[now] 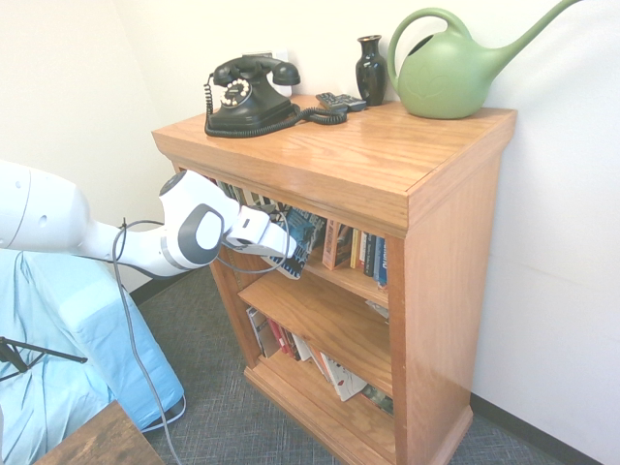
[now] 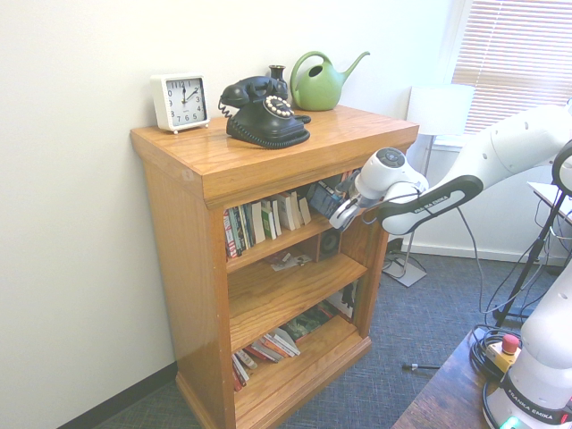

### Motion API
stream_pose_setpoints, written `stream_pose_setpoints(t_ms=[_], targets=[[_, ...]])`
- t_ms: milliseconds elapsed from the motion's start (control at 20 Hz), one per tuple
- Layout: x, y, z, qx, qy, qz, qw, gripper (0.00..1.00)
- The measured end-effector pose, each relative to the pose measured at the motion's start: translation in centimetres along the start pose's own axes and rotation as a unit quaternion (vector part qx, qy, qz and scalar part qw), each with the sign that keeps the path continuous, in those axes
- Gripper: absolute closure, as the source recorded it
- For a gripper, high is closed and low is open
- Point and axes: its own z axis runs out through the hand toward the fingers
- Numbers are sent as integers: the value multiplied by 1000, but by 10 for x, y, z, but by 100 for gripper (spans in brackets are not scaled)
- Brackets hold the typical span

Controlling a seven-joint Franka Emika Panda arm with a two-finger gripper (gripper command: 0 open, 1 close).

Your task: Shelf the books

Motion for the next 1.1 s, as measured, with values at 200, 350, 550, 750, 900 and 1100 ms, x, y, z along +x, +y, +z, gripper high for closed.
stream_pose_setpoints(t_ms=[200,350,550,750,900,1100], targets=[[3,-12,13,-5,-3,-1,1000,100],[10,-21,17,-5,-2,-2,1000,100],[12,-28,19,-7,-1,-5,1000,100],[10,-32,20,-10,0,-5,1000,0],[10,-34,19,-12,2,-6,1000,0],[10,-35,20,-12,3,-7,1000,0]])
